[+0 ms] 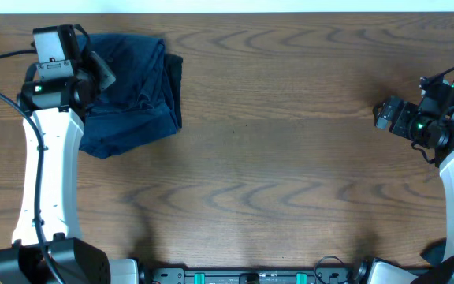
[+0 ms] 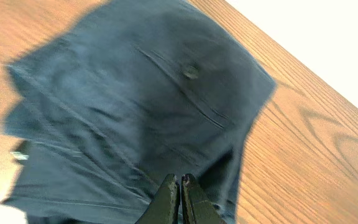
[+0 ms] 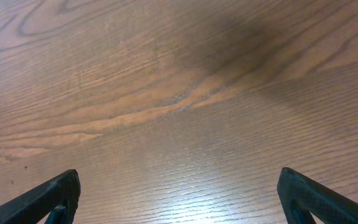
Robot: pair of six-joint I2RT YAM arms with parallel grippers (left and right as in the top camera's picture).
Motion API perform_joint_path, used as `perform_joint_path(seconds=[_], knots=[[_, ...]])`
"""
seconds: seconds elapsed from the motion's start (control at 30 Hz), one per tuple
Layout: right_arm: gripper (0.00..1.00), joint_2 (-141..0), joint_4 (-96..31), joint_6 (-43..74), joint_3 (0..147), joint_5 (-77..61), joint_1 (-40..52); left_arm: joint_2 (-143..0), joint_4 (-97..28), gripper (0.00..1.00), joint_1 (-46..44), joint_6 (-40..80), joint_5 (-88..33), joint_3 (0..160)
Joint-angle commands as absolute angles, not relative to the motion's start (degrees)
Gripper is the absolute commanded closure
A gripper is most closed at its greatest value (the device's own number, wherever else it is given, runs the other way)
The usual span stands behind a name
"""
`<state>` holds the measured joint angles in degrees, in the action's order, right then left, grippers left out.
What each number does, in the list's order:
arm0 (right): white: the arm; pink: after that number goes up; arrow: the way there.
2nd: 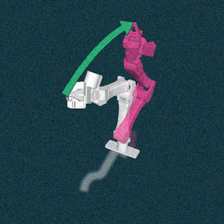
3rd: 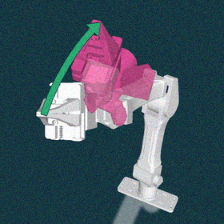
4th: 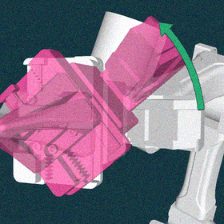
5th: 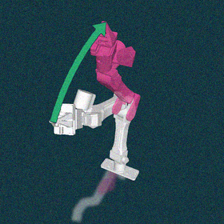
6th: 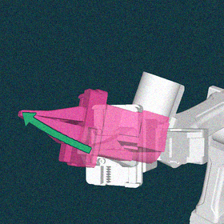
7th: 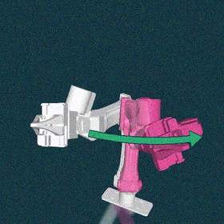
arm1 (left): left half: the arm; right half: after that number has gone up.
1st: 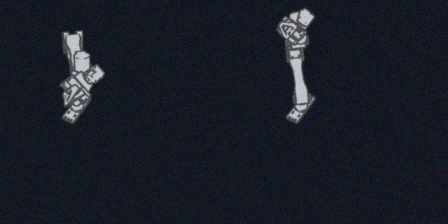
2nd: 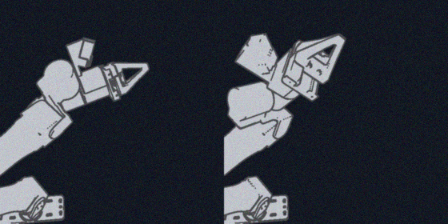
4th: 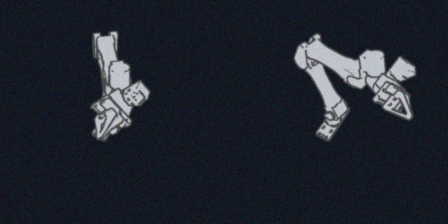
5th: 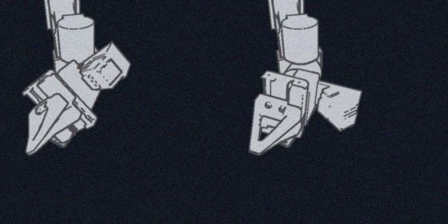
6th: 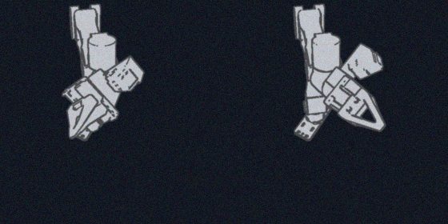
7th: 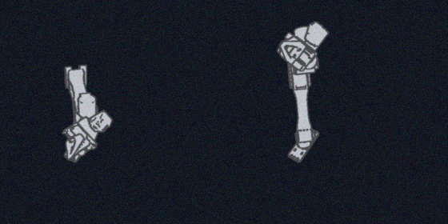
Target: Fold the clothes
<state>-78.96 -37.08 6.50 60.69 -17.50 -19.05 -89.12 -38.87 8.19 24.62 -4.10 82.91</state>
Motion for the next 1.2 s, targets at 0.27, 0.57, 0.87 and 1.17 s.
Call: perform_joint_path(seconds=[0.27, 0.57, 0.87, 1.17], knots=[[0.01, -78.61, -37.10, 6.11, 60.80, -17.34, -19.31, -102.98, -34.83, 0.94, 8.29, 19.99, -18.09, 83.57], [0.01, -78.61, -37.10, 6.11, 60.80, -17.34, -19.31, -112.84, -35.66, 0.94, 8.27, 18.11, -24.91, 79.11], [0.01, -78.61, -37.10, 6.11, 60.80, -17.34, -19.31, -113.93, -32.16, 0.94, 8.34, 14.52, -29.47, 72.07], [0.01, -78.61, -37.10, 6.11, 60.80, -17.34, -19.31, -101.56, -26.74, 0.94, 9.17, 14.00, -37.06, 72.12]])
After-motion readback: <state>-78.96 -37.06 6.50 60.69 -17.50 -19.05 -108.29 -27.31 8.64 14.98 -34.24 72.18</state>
